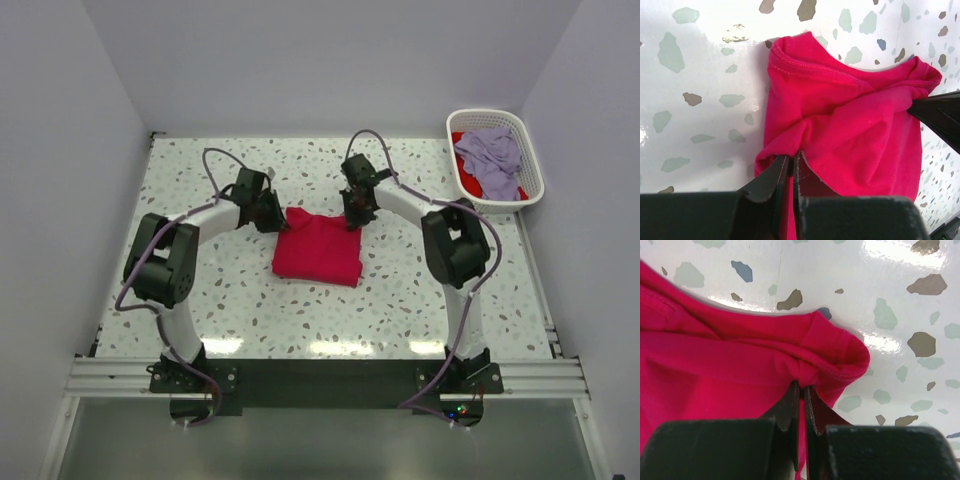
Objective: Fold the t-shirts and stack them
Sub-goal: Fold the tshirt
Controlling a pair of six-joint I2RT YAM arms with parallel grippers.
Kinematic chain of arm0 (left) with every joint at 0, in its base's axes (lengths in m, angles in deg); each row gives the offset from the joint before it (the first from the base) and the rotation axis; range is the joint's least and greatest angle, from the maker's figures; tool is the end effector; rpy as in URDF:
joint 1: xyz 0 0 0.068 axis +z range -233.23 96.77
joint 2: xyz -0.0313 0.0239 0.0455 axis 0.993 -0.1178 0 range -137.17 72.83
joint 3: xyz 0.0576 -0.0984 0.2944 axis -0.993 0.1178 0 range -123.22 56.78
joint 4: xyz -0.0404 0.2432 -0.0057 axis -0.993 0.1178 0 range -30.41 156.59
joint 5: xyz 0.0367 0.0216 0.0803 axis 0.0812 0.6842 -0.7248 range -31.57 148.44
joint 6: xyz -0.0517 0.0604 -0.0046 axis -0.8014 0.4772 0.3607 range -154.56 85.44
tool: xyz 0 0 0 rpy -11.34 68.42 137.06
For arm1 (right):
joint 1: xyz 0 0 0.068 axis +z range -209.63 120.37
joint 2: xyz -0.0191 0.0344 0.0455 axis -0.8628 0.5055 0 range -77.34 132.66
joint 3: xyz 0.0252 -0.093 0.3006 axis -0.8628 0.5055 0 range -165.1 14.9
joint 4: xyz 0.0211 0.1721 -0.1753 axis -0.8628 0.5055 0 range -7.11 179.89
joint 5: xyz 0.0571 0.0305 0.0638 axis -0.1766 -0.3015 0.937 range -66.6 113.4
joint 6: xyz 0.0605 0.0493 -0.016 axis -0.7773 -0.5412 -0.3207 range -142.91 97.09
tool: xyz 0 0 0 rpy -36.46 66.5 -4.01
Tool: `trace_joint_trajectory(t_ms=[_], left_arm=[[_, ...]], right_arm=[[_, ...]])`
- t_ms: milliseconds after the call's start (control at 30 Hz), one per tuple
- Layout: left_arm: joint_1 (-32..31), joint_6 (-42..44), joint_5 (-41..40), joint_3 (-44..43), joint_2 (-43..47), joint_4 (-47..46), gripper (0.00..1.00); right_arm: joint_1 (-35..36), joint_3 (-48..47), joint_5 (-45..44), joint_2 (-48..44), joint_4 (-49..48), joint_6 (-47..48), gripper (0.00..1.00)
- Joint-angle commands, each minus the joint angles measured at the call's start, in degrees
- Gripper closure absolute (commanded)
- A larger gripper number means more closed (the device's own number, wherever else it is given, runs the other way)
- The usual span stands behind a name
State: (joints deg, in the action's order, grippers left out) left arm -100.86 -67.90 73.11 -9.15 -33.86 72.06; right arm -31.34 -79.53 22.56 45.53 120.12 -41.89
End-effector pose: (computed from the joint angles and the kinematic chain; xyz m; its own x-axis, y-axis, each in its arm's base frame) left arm 0.3810 -0.1393 0.1921 -0.8782 -0.2789 -0.3886 -0.0541 0.8651 -0.4986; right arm 0.4195 0.2247 0.1860 -0.9111 -0.1212 -0.3940 -0.1823 0.9757 0.1214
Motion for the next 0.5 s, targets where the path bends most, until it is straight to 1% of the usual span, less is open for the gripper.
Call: trace_joint_trajectory(t_ms=[0, 67, 100, 133, 167, 200, 233, 267, 300, 333, 367, 400, 433, 467], left_arm=[[0.1, 0.4, 2.9, 1.7, 2.8, -3.2, 1.00], [-0.6, -1.1, 3.2, 5.8, 5.4, -3.8, 1.00], [-0.8, -1.6, 3.4, 10.8, 8.9, -4.3, 1.00], [-1.4, -2.0, 3.3, 13.3, 10.9, -4.4, 1.00], [-2.7, -2.7, 3.0, 15.8, 13.0, -3.3, 1.00], [-3.5, -2.9, 1.8, 20.4, 17.4, -2.5, 1.00], [-4.7, -3.1, 0.5, 22.7, 20.2, -1.4, 1.00], [-7.4, -4.1, -0.4, 24.9, 22.8, 0.8, 1.00], [-9.1, -4.8, -2.3, 28.8, 28.6, 2.0, 1.00], [-10.8, -5.8, -3.2, 30.6, 31.5, 3.5, 1.00], [-13.9, -8.2, -3.7, 32.4, 34.5, 5.9, 1.00], [-15.1, -9.6, -3.9, 35.9, 40.5, 7.1, 1.00], [-15.9, -10.7, -4.3, 37.2, 43.6, 8.7, 1.00], [-17.5, -12.3, -4.7, 38.2, 46.6, 11.7, 1.00]], right_arm=[[0.6, 4.0, 2.3, -2.6, -2.5, 0.6, 1.00], [1.9, 9.0, 3.9, -6.2, -3.3, 0.6, 1.00], [2.6, 10.8, 4.1, -7.5, -3.2, 0.6, 1.00], [3.3, 14.6, 4.4, -9.1, -3.1, 0.1, 1.00], [5.1, 16.8, 4.4, -12.3, -2.7, -0.3, 1.00], [6.2, 19.0, 4.5, -14.5, -2.6, -1.1, 1.00], [8.8, 23.6, 4.5, -16.3, -2.2, -1.7, 1.00], [10.2, 25.8, 3.7, -20.4, -1.6, -2.3, 1.00], [11.8, 27.9, 3.1, -22.3, -1.0, -3.8, 1.00], [14.9, 31.7, 3.1, -24.2, 0.0, -4.7, 1.00], [16.6, 33.6, 3.5, -26.3, 0.4, -5.6, 1.00], [18.3, 35.3, 3.4, -29.9, 1.0, -7.7, 1.00], [21.3, 37.9, 3.3, -32.1, 2.6, -8.9, 1.00], [22.8, 39.0, 3.0, -34.1, 3.3, -10.1, 1.00]])
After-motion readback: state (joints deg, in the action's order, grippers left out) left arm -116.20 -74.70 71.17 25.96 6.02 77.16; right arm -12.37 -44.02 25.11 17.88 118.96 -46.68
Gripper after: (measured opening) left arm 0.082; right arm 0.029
